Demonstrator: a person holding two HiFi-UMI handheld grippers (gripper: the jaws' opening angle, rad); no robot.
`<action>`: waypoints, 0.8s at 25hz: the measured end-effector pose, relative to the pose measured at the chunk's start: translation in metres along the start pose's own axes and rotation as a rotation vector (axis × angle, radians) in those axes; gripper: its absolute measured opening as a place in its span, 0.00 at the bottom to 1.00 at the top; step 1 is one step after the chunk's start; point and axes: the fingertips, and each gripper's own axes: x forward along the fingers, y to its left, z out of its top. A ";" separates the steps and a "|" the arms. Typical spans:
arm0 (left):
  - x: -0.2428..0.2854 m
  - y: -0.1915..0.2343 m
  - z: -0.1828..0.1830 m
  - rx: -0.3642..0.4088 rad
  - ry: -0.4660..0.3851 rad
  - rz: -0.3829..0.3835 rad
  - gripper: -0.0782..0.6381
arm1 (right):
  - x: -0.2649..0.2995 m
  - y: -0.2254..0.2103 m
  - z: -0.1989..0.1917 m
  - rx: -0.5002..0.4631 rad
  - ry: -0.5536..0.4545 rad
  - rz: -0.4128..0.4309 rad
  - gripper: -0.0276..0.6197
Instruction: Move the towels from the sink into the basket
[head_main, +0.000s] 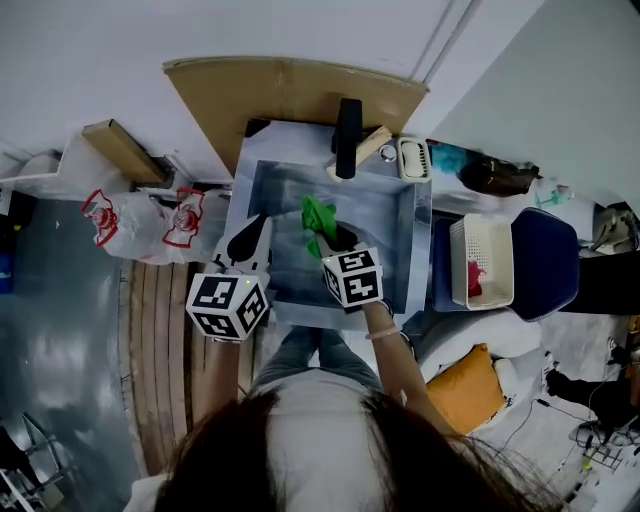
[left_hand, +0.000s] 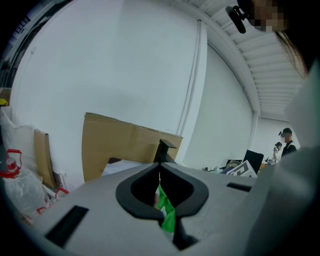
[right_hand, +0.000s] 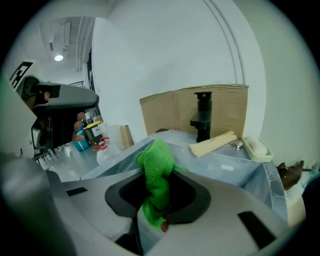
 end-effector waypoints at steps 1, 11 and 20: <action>0.001 -0.003 0.002 0.006 0.000 -0.010 0.12 | -0.004 -0.001 0.004 0.005 -0.013 -0.004 0.22; 0.010 -0.029 0.016 0.052 0.001 -0.109 0.12 | -0.040 -0.008 0.033 0.025 -0.100 -0.039 0.22; 0.021 -0.057 0.021 0.088 0.010 -0.219 0.12 | -0.072 -0.015 0.053 0.069 -0.187 -0.096 0.22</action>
